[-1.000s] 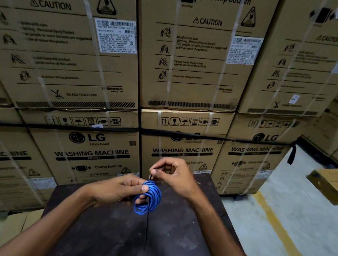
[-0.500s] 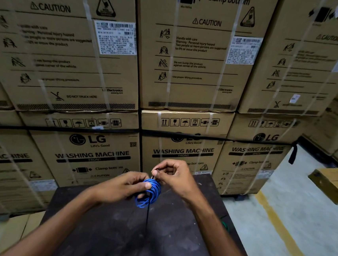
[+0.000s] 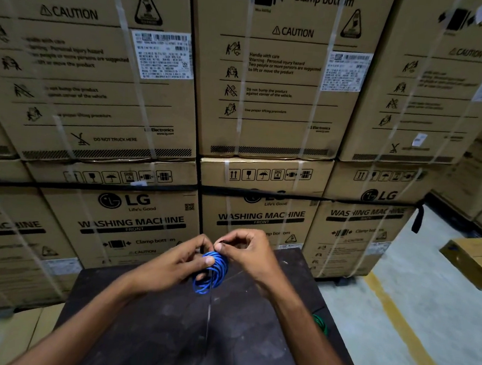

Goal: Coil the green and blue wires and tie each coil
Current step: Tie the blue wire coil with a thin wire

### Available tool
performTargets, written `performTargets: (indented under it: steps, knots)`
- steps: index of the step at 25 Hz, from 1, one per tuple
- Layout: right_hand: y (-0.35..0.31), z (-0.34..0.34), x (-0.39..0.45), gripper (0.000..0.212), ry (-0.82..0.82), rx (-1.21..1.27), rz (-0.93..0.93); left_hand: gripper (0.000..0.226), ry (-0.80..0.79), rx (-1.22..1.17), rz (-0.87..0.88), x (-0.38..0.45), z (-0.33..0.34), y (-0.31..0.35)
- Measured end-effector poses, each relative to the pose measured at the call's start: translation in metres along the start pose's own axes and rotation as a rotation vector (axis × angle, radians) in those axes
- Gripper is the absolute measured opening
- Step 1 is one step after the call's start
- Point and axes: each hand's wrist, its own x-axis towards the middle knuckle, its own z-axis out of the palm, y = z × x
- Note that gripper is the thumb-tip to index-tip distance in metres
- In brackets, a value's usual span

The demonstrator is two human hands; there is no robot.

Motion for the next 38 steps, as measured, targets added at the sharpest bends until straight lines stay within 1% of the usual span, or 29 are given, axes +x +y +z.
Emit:
performTargets:
  steps: [2, 3, 4, 6, 7, 8, 10, 11, 12, 14, 15, 17, 21, 23, 25, 27, 28, 30, 31, 34, 38]
  knots:
    - [-0.001, -0.002, -0.003, 0.011, -0.002, 0.043, 0.002, 0.021, 0.000, -0.004, 0.011, -0.001, 0.000, -0.001]
    - [-0.001, -0.003, -0.005, 0.015, 0.031, 0.058, -0.012, 0.021, 0.002, -0.014, 0.016, -0.001, 0.000, -0.002]
    - [0.000, -0.005, -0.009, 0.017, 0.096, 0.019, -0.056, 0.022, 0.003, -0.030, 0.019, -0.002, 0.000, -0.004]
    - [0.004, -0.011, -0.023, 0.020, 0.216, -0.210, -0.259, 0.022, 0.008, -0.071, 0.011, -0.002, -0.001, -0.009]
    - [0.007, -0.012, -0.034, 0.024, 0.213, -0.334, -0.385, 0.024, 0.017, -0.091, 0.006, -0.002, -0.002, -0.012]
    - [0.011, -0.013, -0.047, 0.028, 0.150, -0.429, -0.494, 0.027, 0.030, -0.102, 0.003, -0.001, -0.002, -0.013]
    - [0.018, -0.011, -0.071, 0.035, -0.052, -0.583, -0.596, 0.031, 0.059, -0.119, 0.000, 0.000, -0.001, -0.014]
    - [0.023, -0.009, -0.079, 0.038, -0.130, -0.673, -0.623, 0.031, 0.065, -0.128, 0.003, 0.002, 0.000, -0.014]
    - [0.027, -0.006, -0.084, 0.037, -0.164, -0.771, -0.663, 0.031, 0.066, -0.137, 0.000, 0.003, 0.001, -0.014]
    - [0.034, -0.001, -0.084, 0.029, -0.119, -0.886, -0.765, 0.031, 0.056, -0.167, -0.006, 0.005, 0.003, -0.014]
    - [0.033, 0.001, -0.083, 0.023, -0.071, -0.870, -0.802, 0.032, 0.051, -0.175, -0.005, 0.006, 0.005, -0.013]
    - [0.026, 0.005, -0.080, 0.017, 0.013, -0.757, -0.826, 0.034, 0.051, -0.172, -0.001, 0.007, 0.006, -0.014]
    - [0.011, 0.007, -0.074, 0.018, 0.136, -0.536, -0.752, 0.039, 0.049, -0.180, -0.012, 0.006, 0.007, -0.019]
    - [0.006, 0.008, -0.072, 0.017, 0.133, -0.445, -0.736, 0.040, 0.057, -0.187, -0.020, 0.004, 0.007, -0.021]
    - [0.003, 0.010, -0.072, 0.016, 0.150, -0.373, -0.719, 0.046, 0.061, -0.180, -0.018, 0.004, 0.006, -0.020]
    - [0.001, 0.013, -0.072, 0.013, 0.225, -0.267, -0.629, 0.054, 0.043, -0.163, 0.005, 0.004, 0.005, -0.020]
    - [0.000, 0.016, -0.071, 0.014, 0.282, -0.194, -0.536, 0.055, 0.039, -0.149, 0.014, 0.004, 0.005, -0.020]
    - [-0.005, 0.023, -0.068, 0.021, 0.403, -0.030, -0.301, 0.046, 0.034, -0.117, 0.019, 0.004, 0.008, -0.021]
    - [-0.007, 0.026, -0.065, 0.023, 0.444, 0.028, -0.218, 0.039, 0.032, -0.108, 0.019, 0.004, 0.010, -0.021]
    - [-0.014, 0.025, -0.058, 0.018, 0.496, 0.022, -0.146, 0.027, 0.029, -0.078, 0.024, 0.004, 0.017, -0.017]
    - [-0.028, 0.018, -0.055, 0.007, 0.457, 0.020, -0.113, 0.023, 0.028, -0.060, 0.022, 0.004, 0.018, -0.018]
